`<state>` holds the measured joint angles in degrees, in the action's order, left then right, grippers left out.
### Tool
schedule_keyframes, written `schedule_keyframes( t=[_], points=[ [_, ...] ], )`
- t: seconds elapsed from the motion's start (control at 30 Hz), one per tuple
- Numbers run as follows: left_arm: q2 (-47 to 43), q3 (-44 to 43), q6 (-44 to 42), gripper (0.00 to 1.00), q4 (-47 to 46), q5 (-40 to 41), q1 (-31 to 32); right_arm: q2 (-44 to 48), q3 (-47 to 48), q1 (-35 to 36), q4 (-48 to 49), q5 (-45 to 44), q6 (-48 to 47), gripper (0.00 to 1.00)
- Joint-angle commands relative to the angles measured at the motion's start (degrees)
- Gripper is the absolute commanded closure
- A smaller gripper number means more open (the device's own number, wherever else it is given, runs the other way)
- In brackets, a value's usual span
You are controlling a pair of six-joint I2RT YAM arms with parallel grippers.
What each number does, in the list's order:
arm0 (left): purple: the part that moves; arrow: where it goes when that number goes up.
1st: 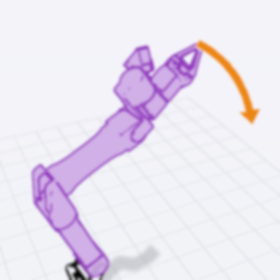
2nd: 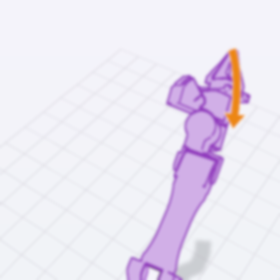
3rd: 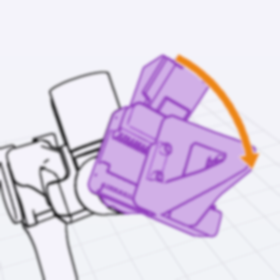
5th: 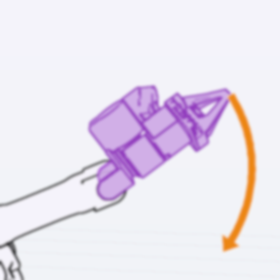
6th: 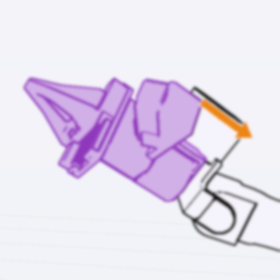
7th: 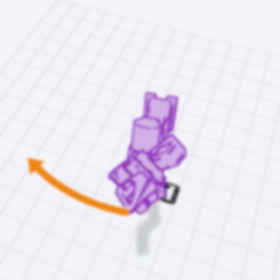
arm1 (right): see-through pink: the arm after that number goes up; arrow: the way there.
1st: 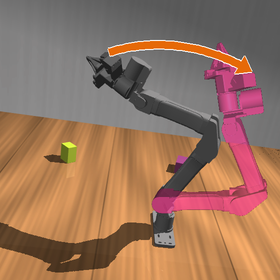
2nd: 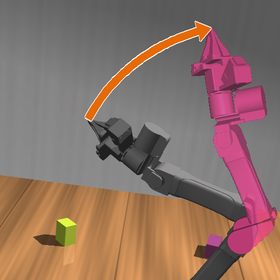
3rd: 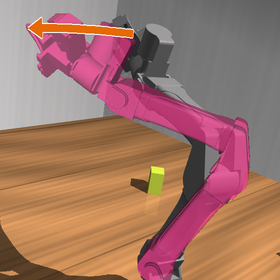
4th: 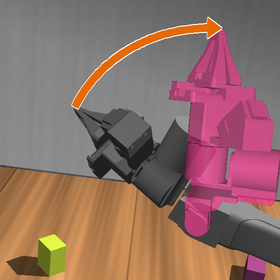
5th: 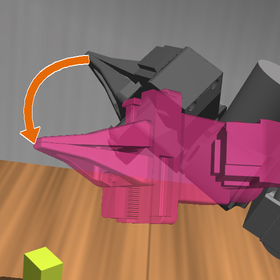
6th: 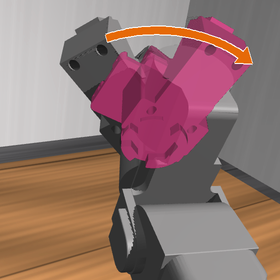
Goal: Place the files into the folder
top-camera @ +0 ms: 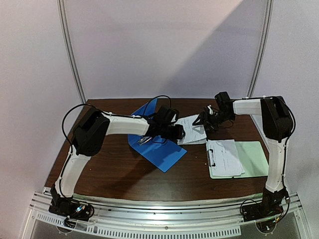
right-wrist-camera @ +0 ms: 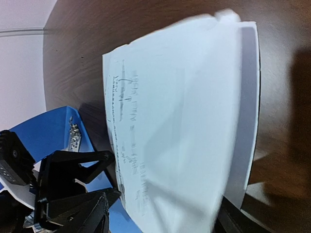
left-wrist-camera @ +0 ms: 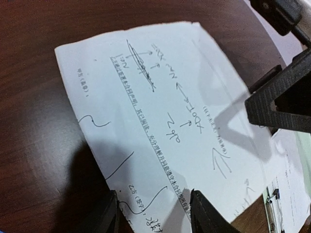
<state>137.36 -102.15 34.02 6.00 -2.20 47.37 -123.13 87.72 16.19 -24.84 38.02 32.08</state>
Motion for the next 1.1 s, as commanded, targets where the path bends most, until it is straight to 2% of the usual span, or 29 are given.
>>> schedule_keyframes(
  t=[0.0,0.13,0.33,0.47,0.6,0.93,1.07],
  points=[
    [2.8,1.6,-0.4,0.5,1.2,-0.9,-0.7,2.3,-1.6,0.4,-6.0,-5.0,-0.3,0.3],
    [3.0,1.8,-0.4,0.5,1.1,-0.8,-0.7,3.6,-1.9,0.4,-7.7,-8.1,-0.5,0.29],
    [3.4,1.8,-0.1,0.51,0.1,-2.2,-0.7,2.7,-4.9,0.5,-1.0,0.4,1.0,0.35],
    [3.5,1.8,0.3,0.51,-0.6,-4.2,-0.7,0.5,-5.1,1.0,0.4,1.5,1.5,0.41],
    [2.8,2.1,0.8,0.52,-0.9,-4.6,-0.7,-0.1,-5.1,1.0,-0.7,-1.1,0.9,0.5],
    [2.1,2.6,1.0,0.56,-1.0,-4.7,-1.0,0.2,-5.5,0.9,-2.9,-4.8,-1.2,0.91],
    [1.4,3.0,0.7,0.57,-0.8,-4.4,-1.1,1.4,-5.5,0.8,-3.1,-5.2,-1.2,0.99]
  ],
)
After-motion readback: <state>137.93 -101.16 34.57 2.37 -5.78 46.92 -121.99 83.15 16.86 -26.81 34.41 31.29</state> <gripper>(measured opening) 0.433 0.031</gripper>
